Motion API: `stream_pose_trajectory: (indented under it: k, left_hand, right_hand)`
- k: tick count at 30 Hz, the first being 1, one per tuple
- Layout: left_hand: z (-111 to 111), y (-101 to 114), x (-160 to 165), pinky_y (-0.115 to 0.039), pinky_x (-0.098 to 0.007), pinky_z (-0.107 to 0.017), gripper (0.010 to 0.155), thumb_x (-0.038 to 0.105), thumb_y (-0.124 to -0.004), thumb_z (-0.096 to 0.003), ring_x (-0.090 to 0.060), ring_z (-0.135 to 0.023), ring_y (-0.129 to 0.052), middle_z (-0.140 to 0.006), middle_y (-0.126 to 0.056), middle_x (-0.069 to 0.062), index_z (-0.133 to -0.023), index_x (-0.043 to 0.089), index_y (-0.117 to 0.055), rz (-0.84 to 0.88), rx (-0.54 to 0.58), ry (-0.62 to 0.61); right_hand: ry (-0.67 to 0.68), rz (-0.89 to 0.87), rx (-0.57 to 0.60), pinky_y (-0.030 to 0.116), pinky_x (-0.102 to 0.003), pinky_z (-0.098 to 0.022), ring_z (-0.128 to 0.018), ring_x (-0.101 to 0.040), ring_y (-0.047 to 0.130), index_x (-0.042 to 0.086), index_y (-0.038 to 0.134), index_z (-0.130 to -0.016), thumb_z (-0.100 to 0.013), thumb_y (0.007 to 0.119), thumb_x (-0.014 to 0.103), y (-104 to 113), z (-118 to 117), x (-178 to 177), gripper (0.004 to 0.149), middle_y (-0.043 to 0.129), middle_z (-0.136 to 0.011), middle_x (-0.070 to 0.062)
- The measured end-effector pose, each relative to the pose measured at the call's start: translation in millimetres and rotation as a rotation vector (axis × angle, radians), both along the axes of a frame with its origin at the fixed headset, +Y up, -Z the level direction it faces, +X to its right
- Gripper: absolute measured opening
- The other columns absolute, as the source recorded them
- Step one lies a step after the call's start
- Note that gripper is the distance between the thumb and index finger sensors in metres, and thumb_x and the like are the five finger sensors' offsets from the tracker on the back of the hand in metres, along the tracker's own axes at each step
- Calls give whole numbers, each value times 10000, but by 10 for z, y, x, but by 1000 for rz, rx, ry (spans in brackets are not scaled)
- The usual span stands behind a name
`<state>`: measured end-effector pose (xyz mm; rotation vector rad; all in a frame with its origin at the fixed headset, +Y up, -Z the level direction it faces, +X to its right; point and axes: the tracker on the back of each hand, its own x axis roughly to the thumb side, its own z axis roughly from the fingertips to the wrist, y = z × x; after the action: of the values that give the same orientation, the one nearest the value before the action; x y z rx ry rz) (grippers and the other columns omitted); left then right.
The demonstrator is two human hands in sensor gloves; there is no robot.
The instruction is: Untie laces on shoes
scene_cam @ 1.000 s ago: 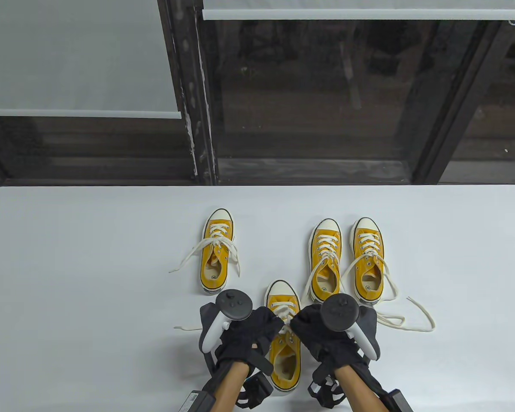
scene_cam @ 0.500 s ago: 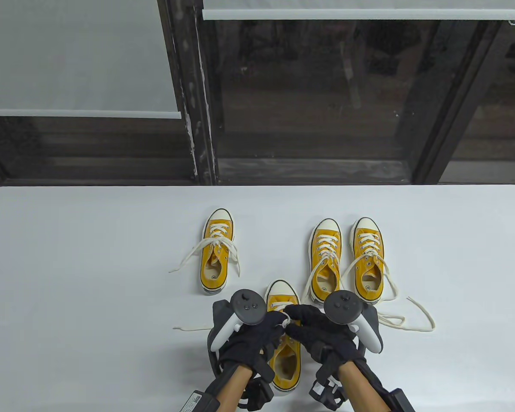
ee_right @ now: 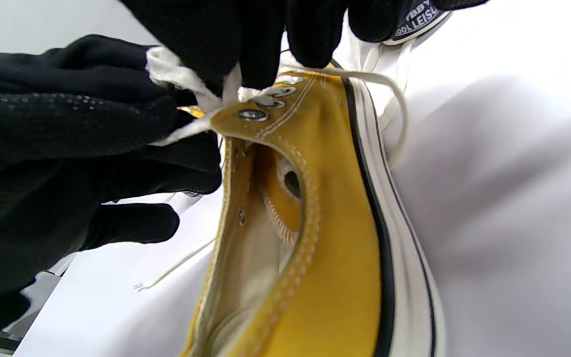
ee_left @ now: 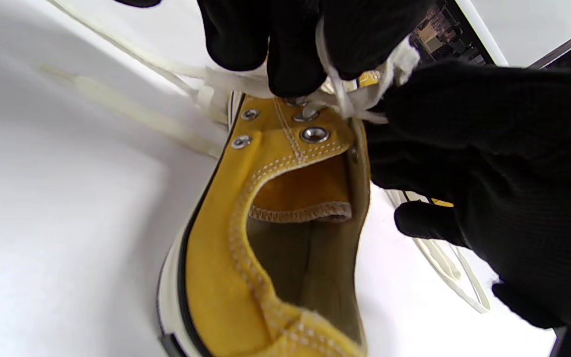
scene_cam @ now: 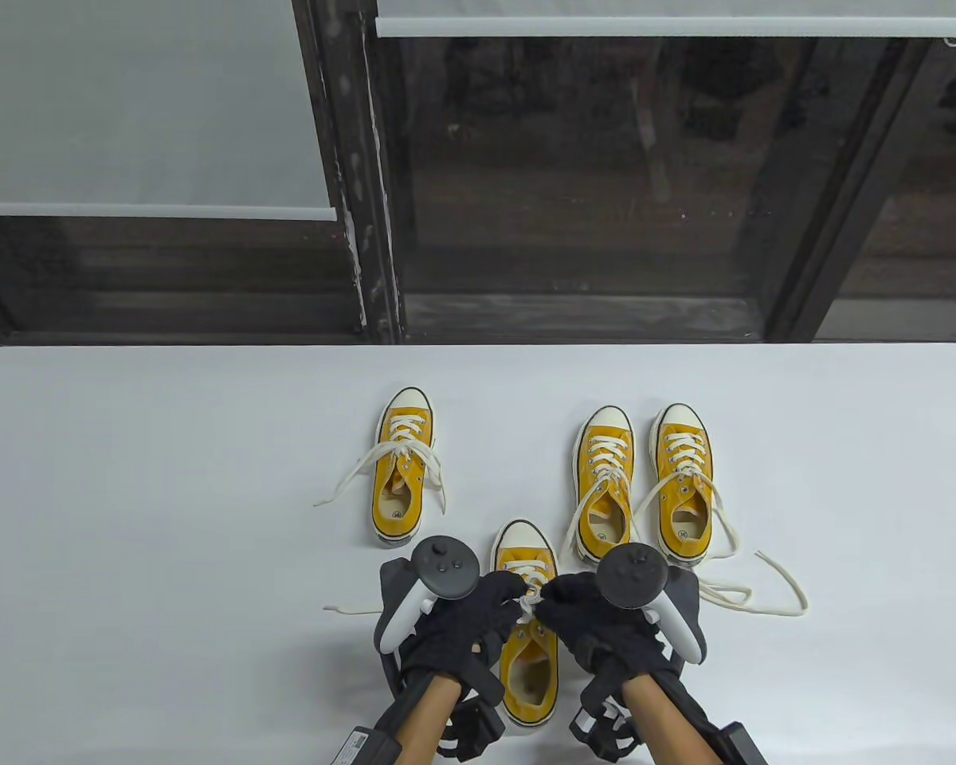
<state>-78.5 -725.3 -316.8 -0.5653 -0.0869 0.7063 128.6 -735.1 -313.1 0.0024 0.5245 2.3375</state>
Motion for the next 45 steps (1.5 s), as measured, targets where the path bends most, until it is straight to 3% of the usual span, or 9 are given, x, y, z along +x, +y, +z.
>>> stream_pose_trajectory:
  k: [2,5,8,16,22,27,33,40,45]
  left_hand:
    - [-4,14,9,-378,-678,-819,388,345,-720,-636,-224,-1104,-623,-1000,-781,61,-1024,351,-707,-12,7,-9]
    - [-8,19,18,-380,-679,-819,381,349,-758,-618,-223,-1108,-628,-992,-800,64,-997,327,-734,-1,6,-15]
    - [-21,38,-25,-403,-678,-815,391,409,-817,-572,-219,-1084,-671,-914,-850,68,-942,292,-767,-48,38,15]
    - [-25,-5,-86,-398,-667,-816,393,397,-700,-634,-260,-1115,-602,-1032,-758,36,-1017,308,-704,-30,11,76]
    - [-21,34,-36,-384,-666,-821,398,480,-789,-591,-219,-1095,-604,-928,-766,65,-926,285,-700,-33,30,34]
    - [0,27,-115,-388,-664,-812,343,513,-704,-631,-262,-1075,-612,-928,-765,30,-886,285,-728,-169,73,171]
    - [-16,53,-93,-422,-653,-828,455,364,-735,-652,-192,-1091,-662,-1026,-767,82,-1087,404,-607,-156,89,142]
    - [-45,44,-198,-481,-593,-821,497,437,-774,-626,-112,-925,-743,-818,-789,119,-1093,387,-611,-95,64,169]
    - [-35,39,-288,-491,-602,-805,471,454,-673,-651,-137,-907,-763,-778,-810,115,-1102,333,-609,-177,87,262]
  right_hand:
    - [54,-41,-28,386,-662,-739,-1080,-457,336,270,428,-1166,-655,679,374,-9,-11,-20,579,361,-1179,-139]
    - [97,-101,-87,356,-665,-746,-1087,-466,271,255,346,-1188,-660,681,378,-47,-14,-56,637,292,-1193,-155]
    - [46,-40,-12,367,-673,-741,-1092,-399,370,275,650,-998,-660,671,430,1,0,-27,372,443,-1140,-67]
    - [-70,99,90,438,-694,-712,-1044,-322,611,242,821,-870,-671,640,494,59,37,5,368,713,-1029,7]
    - [47,-14,19,363,-685,-739,-1100,-380,398,320,636,-968,-667,671,448,46,17,-41,329,477,-1135,-52]
    - [-124,306,228,476,-680,-709,-1016,-301,682,241,874,-703,-665,622,501,107,68,-20,364,803,-947,35]
    - [-62,186,121,408,-683,-723,-1094,-392,463,252,656,-974,-668,631,431,69,20,-5,355,563,-1128,-69]
    - [-178,257,243,438,-685,-713,-1051,-380,553,211,807,-670,-656,658,495,162,61,83,321,673,-1033,-32]
    - [-258,346,321,461,-685,-706,-1049,-416,538,258,741,-935,-655,642,469,226,64,161,364,605,-1097,-90]
